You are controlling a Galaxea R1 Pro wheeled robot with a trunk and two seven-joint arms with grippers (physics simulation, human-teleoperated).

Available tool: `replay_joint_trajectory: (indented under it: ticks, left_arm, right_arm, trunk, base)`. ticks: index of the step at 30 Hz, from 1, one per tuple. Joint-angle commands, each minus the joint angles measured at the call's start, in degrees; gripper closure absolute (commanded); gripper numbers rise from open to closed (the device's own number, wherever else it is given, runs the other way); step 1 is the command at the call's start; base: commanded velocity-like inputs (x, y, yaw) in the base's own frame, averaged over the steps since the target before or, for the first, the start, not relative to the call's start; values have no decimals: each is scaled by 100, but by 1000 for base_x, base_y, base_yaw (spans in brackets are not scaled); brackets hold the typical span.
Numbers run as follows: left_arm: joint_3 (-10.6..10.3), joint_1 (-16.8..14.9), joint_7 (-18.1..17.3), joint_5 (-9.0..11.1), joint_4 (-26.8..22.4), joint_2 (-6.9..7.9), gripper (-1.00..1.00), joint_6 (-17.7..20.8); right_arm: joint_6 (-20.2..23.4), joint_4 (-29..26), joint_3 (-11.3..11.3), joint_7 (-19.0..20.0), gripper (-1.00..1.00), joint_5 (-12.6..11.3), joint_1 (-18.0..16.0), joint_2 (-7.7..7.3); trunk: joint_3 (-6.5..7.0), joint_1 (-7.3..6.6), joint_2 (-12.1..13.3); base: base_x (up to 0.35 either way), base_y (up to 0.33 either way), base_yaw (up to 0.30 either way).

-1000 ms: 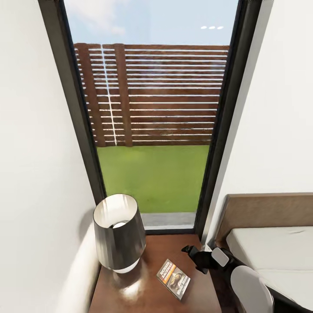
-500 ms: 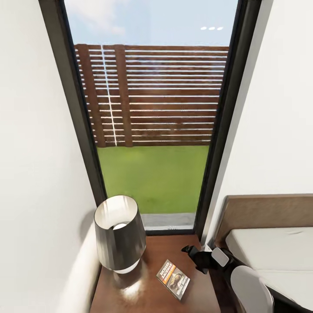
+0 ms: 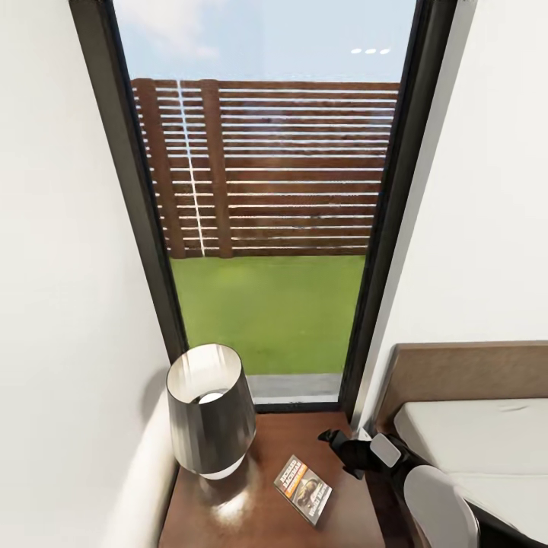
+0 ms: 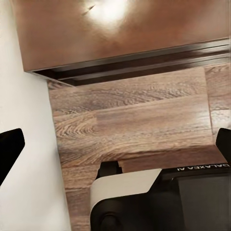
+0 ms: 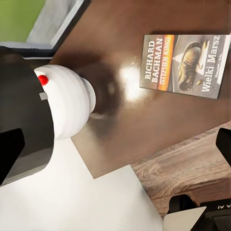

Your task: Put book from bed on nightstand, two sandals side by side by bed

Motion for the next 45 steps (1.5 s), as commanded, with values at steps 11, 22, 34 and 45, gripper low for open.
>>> replay_joint_trajectory:
  ticks: [11,22,34,45]
  left_arm:
    - [-44,-2,31,59,-8,4,-100,27]
    - [-44,-2,21,59,88,4,-100,-2]
    - [-56,6,-3,66,110,11,-100,-108]
    - [-56,14,-5,66,267,10,-100,-317]
  right_arm:
    - [-277,91,1,-2,-100,21,6,59]
    - [-438,215,16,-8,-100,67,30,85]
    - [-462,221,32,-9,-100,100,225,57]
    - [-494,207,44,-3,-100,111,469,27]
  trunk:
    - [189,-241,436]
    - [387,-482,877]
    - [602,-746,1358]
    - [656,-812,1478]
  base:
    - [0,0,0]
    - [0,0,0]
    - [0,0,0]
    - [0,0,0]
